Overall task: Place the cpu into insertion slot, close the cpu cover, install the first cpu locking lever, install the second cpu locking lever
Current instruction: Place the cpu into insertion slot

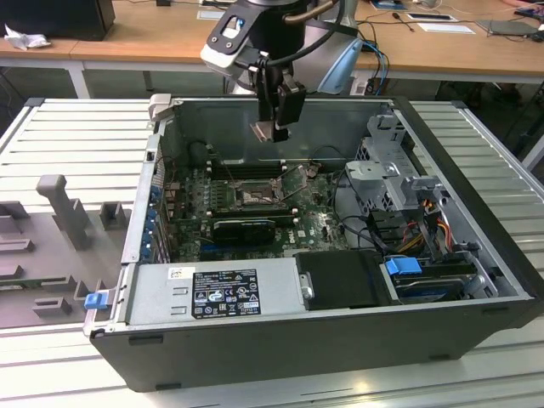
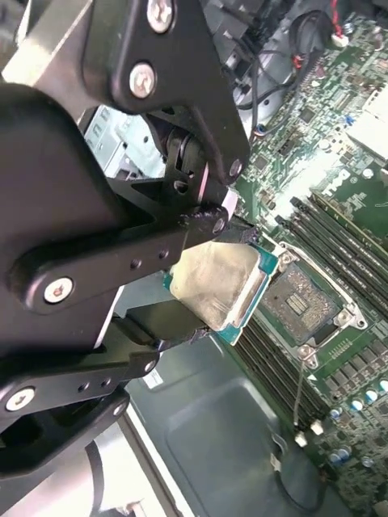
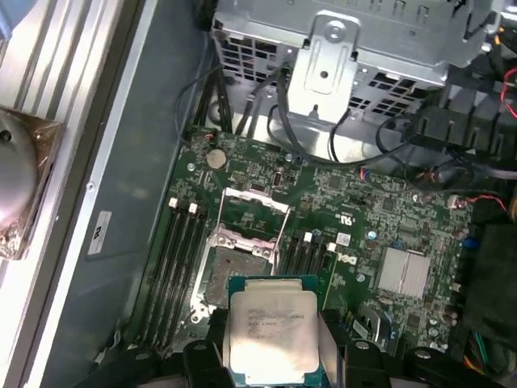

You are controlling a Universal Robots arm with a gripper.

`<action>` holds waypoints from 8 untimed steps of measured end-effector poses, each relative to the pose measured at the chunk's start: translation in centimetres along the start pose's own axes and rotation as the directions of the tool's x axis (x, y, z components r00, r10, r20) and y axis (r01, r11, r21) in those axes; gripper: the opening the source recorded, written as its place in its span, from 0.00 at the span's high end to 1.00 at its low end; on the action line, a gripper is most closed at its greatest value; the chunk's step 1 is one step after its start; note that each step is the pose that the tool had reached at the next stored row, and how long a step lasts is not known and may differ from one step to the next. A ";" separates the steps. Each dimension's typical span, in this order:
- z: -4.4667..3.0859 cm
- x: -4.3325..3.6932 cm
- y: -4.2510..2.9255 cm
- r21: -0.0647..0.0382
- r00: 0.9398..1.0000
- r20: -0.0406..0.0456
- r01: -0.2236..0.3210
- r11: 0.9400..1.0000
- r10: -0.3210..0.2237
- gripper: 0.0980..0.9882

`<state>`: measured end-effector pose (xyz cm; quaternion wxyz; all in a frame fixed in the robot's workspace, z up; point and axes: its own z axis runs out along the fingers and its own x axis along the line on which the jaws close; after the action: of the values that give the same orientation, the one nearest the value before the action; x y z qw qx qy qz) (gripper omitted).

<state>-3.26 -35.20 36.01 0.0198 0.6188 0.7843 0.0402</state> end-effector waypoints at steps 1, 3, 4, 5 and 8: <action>0.02 0.00 0.00 0.000 1.000 0.003 -0.029 1.000 0.029 0.52; 0.03 0.00 0.00 -0.001 0.998 0.006 -0.064 0.998 0.064 0.52; 0.04 0.00 0.00 -0.002 0.997 0.007 -0.077 0.997 0.077 0.52; 0.05 0.00 -0.01 -0.002 0.995 0.009 -0.096 0.995 0.096 0.52; 0.13 0.00 -0.01 -0.004 0.986 0.014 -0.165 0.986 0.165 0.52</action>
<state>-3.26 -35.20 35.88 0.0231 0.6820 0.7300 0.0383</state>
